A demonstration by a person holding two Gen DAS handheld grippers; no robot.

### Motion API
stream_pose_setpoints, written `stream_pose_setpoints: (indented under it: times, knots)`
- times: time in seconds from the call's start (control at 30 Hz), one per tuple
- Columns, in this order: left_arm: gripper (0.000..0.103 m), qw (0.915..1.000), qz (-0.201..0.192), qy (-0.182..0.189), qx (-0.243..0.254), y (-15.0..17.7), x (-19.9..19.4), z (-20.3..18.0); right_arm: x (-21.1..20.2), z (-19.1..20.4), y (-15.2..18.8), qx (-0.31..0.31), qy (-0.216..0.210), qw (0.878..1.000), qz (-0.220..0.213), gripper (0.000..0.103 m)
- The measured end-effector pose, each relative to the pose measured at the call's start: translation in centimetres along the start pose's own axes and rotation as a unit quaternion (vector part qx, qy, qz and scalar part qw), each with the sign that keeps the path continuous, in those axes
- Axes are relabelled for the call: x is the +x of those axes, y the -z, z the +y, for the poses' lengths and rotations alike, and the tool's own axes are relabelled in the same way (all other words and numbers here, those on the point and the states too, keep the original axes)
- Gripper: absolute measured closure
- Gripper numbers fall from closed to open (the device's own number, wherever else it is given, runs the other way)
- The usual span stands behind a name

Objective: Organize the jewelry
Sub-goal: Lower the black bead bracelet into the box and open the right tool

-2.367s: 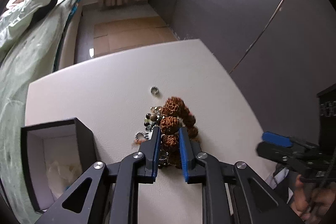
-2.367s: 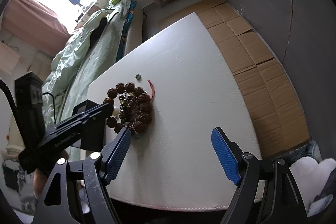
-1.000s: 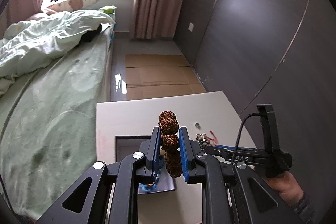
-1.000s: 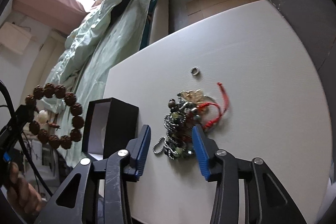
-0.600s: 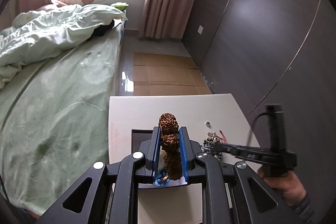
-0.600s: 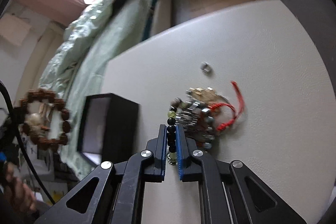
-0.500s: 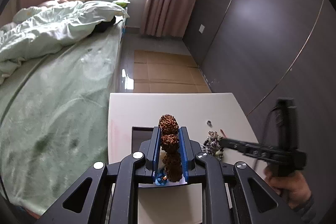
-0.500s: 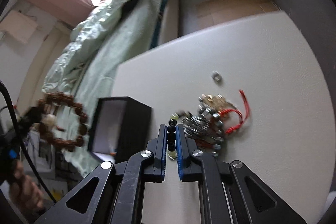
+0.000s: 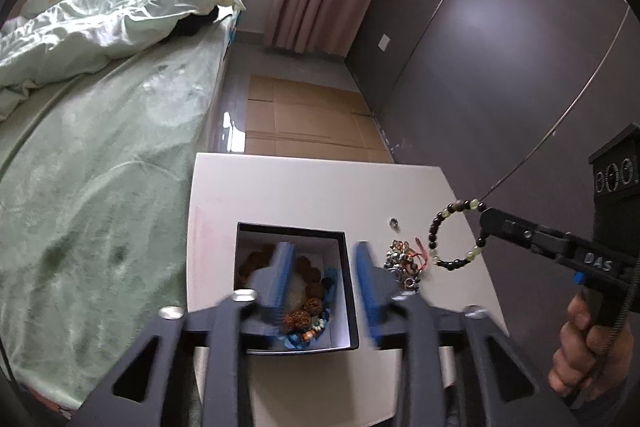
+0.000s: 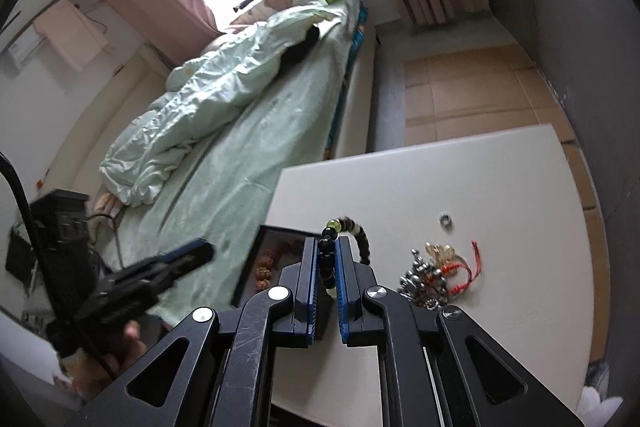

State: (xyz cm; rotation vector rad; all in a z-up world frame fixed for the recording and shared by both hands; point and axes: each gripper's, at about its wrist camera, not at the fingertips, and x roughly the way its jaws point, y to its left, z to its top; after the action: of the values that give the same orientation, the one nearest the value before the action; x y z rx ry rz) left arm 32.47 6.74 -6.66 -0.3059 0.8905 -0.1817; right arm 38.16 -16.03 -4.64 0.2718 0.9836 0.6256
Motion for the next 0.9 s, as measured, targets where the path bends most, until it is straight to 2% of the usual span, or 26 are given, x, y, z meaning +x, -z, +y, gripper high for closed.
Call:
stream_pose_setpoints:
  times: [0.07,0.1,0.4,0.77,0.83,0.9]
  knots:
    - [0.042,0.9999,-0.011,-0.001,-0.003,0.1,-0.6,0.2,-0.5,0.8,-0.3,-0.008,-0.007,1.0,-0.004,0.093]
    - [0.041,0.9998,-0.017,-0.002,-0.005,0.1,-1.0,0.4,-0.6,1.2,-0.4,-0.012,-0.011,1.0,-0.006,0.093]
    - [0.041,0.999,-0.027,-0.021,-0.028,0.8,-3.1,3.3,1.3,4.7,-0.2,-0.036,-0.038,0.999,0.008,0.093]
    - [0.041,0.997,-0.03,-0.043,-0.057,1.9,-4.9,6.9,7.2,6.6,1.1,-0.025,-0.043,0.997,0.059,0.093]
    - [0.041,0.9968,-0.032,-0.044,-0.059,2.0,-5.2,7.2,8.3,6.3,1.3,-0.013,-0.041,0.996,0.077,0.088]
    - [0.041,0.9967,-0.035,-0.045,-0.058,2.0,-5.4,7.3,8.9,6.0,1.4,-0.004,-0.038,0.995,0.089,0.06]
